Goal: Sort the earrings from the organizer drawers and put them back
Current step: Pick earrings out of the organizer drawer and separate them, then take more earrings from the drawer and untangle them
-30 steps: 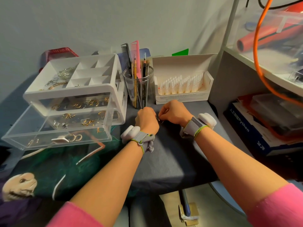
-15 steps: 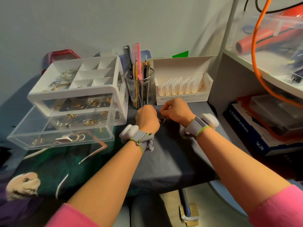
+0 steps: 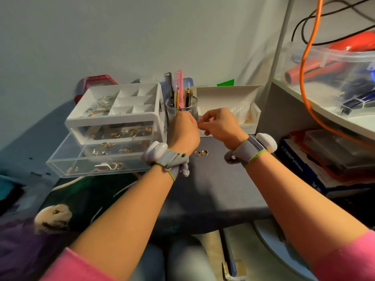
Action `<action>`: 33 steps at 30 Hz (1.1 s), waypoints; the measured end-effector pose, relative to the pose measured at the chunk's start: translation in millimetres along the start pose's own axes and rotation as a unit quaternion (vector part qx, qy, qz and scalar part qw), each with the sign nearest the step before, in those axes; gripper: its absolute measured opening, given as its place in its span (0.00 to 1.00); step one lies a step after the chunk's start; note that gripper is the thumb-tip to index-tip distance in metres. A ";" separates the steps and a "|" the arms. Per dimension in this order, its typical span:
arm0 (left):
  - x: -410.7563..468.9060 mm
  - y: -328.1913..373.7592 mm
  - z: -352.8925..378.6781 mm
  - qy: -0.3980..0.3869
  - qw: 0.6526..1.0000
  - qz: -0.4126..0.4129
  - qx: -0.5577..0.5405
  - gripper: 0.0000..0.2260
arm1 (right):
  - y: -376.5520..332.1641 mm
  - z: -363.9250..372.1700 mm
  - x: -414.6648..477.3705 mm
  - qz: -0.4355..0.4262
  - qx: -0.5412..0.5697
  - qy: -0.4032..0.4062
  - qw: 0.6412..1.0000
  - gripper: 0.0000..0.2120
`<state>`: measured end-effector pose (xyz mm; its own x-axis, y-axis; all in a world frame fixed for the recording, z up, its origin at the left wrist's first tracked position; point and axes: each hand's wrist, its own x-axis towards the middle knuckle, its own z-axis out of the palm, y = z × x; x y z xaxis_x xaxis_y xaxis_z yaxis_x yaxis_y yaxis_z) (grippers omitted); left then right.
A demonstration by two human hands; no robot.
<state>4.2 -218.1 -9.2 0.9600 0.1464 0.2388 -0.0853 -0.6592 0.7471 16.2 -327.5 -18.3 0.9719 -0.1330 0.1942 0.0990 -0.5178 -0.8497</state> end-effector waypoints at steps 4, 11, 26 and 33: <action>-0.7 1.9 -24.3 0.035 0.998 0.043 0.024 0.10 | -24.0 -0.1 -7.0 -0.022 0.010 0.002 1.000 0.04; 0.4 -7.1 -65.2 0.041 0.998 0.031 0.024 0.08 | -63.9 16.2 -15.0 -0.050 0.038 -0.008 0.998 0.03; 24.8 -60.5 -129.5 0.026 0.997 -0.030 0.067 0.03 | -112.1 72.2 -13.7 -0.086 0.014 -0.071 0.994 0.04; 36.9 -86.7 -145.3 -0.047 0.993 -0.045 0.101 0.09 | -119.0 96.4 -4.4 -0.117 -0.097 -0.110 0.982 0.03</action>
<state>8.3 -48.4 25.0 0.9828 0.1476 0.1111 0.0472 -0.7823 0.6211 20.7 -183.8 34.7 0.9522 0.1834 0.2444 0.3032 -0.6660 -0.6816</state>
